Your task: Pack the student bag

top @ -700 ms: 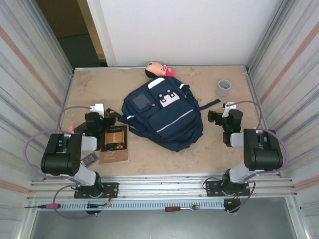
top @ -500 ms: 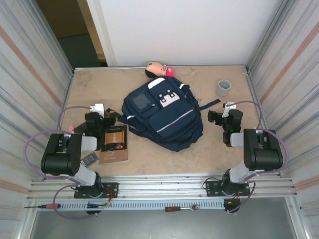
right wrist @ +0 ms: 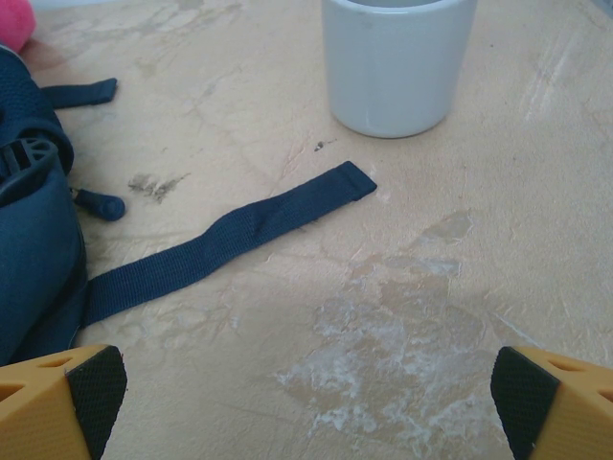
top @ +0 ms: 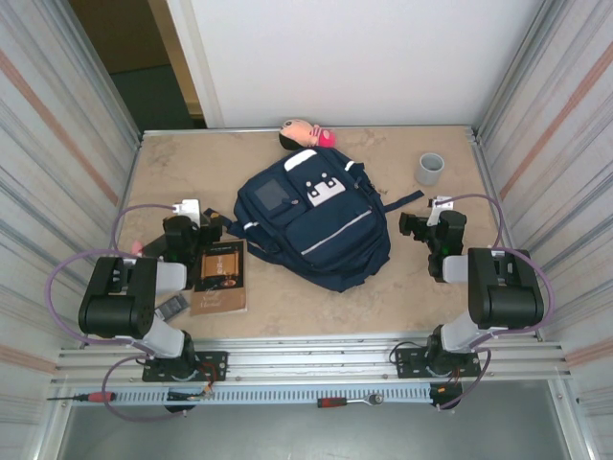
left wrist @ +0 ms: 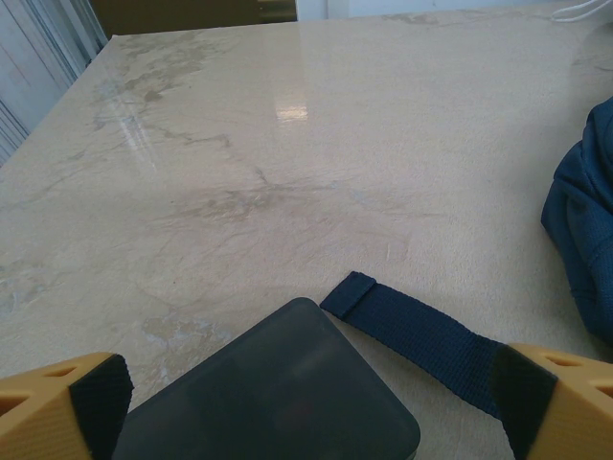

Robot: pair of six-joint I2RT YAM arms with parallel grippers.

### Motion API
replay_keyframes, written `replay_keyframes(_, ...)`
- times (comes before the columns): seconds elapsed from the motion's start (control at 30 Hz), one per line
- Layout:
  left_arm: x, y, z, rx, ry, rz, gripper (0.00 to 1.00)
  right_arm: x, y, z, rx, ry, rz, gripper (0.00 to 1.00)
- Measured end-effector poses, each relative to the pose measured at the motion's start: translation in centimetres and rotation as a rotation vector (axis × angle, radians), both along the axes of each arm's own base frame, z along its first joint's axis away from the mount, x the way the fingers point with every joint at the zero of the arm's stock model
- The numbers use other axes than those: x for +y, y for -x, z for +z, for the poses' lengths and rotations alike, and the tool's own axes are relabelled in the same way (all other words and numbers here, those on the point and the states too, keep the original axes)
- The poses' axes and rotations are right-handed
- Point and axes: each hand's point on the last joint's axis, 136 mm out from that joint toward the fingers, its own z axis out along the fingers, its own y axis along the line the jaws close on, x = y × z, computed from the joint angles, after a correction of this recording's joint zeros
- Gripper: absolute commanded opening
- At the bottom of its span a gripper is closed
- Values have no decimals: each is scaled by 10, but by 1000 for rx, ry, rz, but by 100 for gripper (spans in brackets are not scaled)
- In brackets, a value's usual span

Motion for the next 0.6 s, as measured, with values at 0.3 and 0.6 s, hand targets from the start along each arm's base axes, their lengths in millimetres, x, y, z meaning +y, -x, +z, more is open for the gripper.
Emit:
replay_keyframes(0.3, 0, 0, 0, 0, 0, 0, 99, 0, 0, 0, 0, 0, 0, 99)
replay_keyframes(0.6, -44, -12, 68, 8, -30, -107, 96, 4, -23, 67, 43, -56, 56, 99)
